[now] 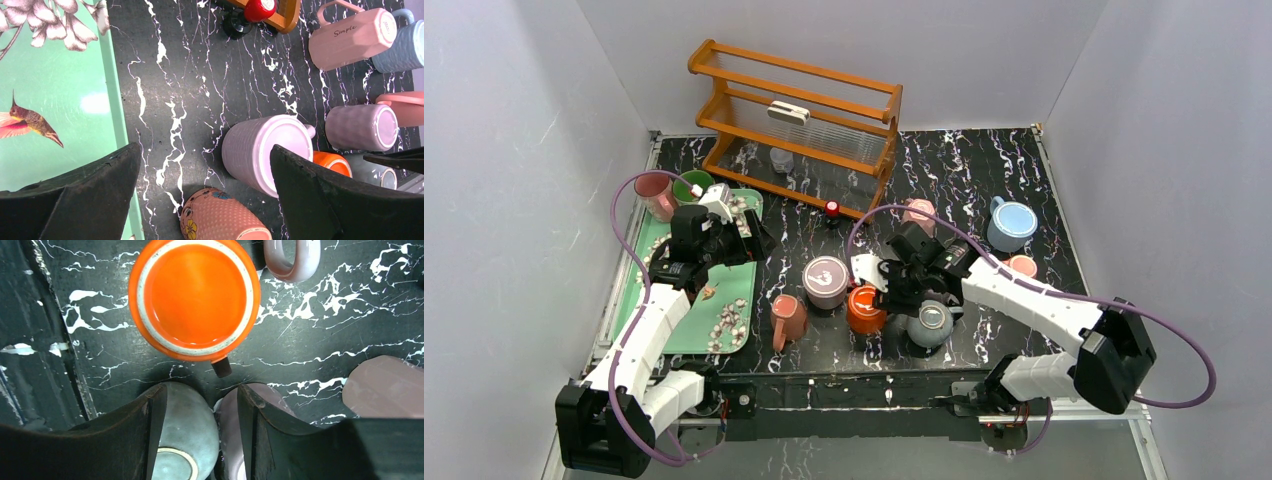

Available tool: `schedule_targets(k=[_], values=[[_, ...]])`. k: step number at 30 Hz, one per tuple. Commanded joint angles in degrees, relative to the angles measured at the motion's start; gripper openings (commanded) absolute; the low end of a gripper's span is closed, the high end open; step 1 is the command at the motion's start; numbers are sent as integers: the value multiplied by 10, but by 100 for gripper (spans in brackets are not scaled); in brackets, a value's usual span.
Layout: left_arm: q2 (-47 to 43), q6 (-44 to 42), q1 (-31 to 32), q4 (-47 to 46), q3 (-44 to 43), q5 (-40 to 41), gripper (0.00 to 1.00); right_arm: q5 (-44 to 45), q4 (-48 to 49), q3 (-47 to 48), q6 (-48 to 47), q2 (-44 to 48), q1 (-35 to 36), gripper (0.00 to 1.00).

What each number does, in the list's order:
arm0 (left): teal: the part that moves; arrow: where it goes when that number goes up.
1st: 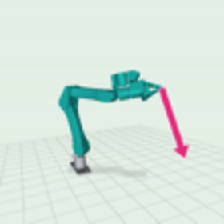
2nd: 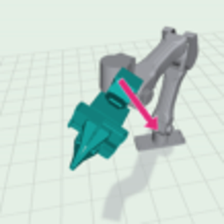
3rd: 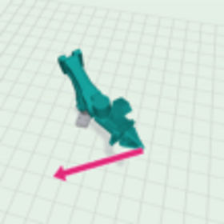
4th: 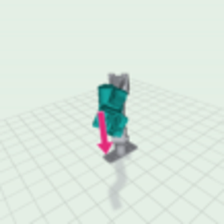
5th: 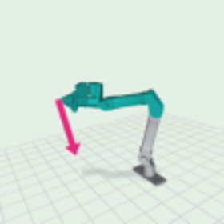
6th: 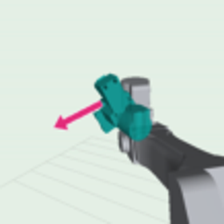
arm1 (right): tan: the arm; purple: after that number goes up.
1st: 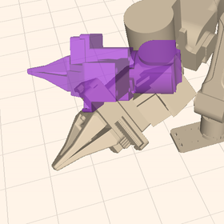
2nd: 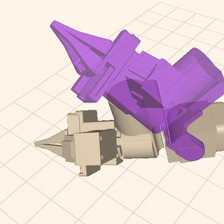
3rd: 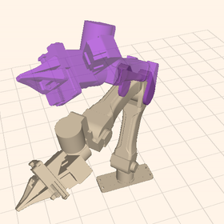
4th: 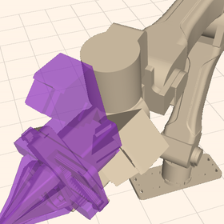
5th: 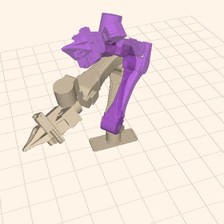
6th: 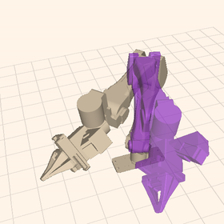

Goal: Turn the mug right side up
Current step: Turn over the cup at the corner of the board.

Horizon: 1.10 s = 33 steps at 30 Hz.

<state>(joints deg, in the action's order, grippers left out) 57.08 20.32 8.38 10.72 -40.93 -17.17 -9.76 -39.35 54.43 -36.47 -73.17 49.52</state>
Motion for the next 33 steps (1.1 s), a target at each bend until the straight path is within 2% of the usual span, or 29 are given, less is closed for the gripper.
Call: schedule_targets(k=[1, 6, 15, 21, 33], values=[[-10, -9, 3, 2, 1, -8, 98, -36, 17, -5, -73, -8, -27, 61], [-14, -10, 3, 1, 4, -6, 98, -63, 44, -11, -116, -20, -47, 61], [-14, -12, 4, 4, 1, -6, 98, -89, 62, -13, -137, -60, -50, 59], [-20, -11, 4, 4, 2, -4, 98, -140, 76, -22, -149, -71, -50, 56], [-22, -9, 4, 4, 1, -2, 98, -142, 84, -33, -158, -88, -49, 52]])
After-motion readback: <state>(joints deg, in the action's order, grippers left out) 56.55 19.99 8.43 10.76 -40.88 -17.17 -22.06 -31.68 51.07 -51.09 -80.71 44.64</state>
